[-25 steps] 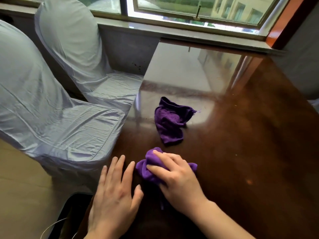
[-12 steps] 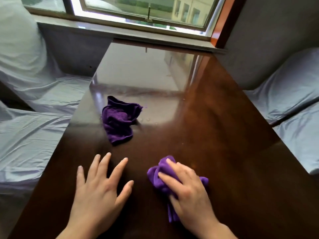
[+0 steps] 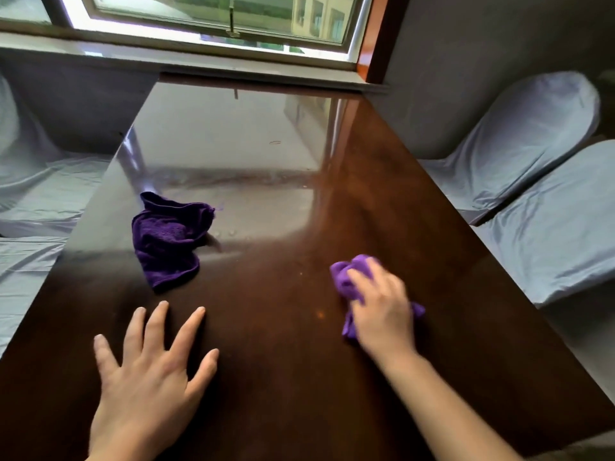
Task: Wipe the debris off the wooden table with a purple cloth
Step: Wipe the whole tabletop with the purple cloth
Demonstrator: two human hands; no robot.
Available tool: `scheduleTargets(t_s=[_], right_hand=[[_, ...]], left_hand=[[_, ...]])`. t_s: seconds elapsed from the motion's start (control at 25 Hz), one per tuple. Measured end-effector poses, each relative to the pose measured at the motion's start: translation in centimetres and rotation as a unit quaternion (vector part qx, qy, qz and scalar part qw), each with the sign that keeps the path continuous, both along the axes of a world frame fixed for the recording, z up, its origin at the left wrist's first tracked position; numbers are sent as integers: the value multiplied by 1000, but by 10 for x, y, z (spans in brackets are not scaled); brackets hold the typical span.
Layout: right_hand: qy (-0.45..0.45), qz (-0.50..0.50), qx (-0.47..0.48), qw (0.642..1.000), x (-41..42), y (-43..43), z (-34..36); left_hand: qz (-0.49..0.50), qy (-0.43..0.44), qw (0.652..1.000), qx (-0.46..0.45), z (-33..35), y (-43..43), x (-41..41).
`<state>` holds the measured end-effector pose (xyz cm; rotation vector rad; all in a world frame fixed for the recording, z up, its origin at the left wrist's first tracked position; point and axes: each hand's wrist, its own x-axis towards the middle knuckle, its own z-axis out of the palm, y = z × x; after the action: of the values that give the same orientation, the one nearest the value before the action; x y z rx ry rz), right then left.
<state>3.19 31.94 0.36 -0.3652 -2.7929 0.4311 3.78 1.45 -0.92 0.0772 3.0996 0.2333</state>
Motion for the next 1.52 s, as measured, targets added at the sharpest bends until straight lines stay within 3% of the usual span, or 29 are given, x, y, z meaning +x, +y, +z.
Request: scheduleTargets(t_s=[0.12, 0.2, 0.32, 0.44, 0.76, 0.84, 0.92, 1.04, 1.12, 1.2, 1.32, 1.4, 1.52], right_hand=[[-3, 222, 21, 975, 46, -54, -10], [0, 274, 45, 961, 46, -27, -8], [-29, 114, 29, 993, 3, 33, 0], [-22, -42, 6, 999, -61, 51, -2], [2, -117, -33, 993, -165, 42, -5], [20, -78, -43, 996, -168, 15, 4], [27, 47, -50, 997, -139, -31, 9], [11, 279, -26, 960, -40, -95, -4], [9, 342, -14, 939, 1, -83, -7], [21, 290, 14, 957, 13, -30, -5], [-12, 66, 12, 998, 36, 76, 3], [-19, -73, 2, 997, 60, 126, 9], [-16, -150, 1, 989, 74, 119, 3]], left_hand=[[1, 1, 1000, 6, 3, 0, 1], [0, -2, 1000, 4, 4, 1, 1], [-2, -1, 1000, 8, 6, 5, 1], [-44, 13, 999, 9, 7, 7, 5], [-43, 16, 999, 25, 9, 6, -1], [-40, 24, 999, 27, 7, 6, -2], [-38, 25, 998, 34, 7, 4, -3], [-36, 41, 998, 34, 7, 4, 0], [-36, 36, 998, 31, 6, 5, 1], [-30, 30, 999, 32, 5, 4, -1], [-29, 39, 998, 28, -1, 2, -1], [-34, 48, 998, 28, -8, 1, -2], [-43, 71, 996, 22, -20, -3, -5]])
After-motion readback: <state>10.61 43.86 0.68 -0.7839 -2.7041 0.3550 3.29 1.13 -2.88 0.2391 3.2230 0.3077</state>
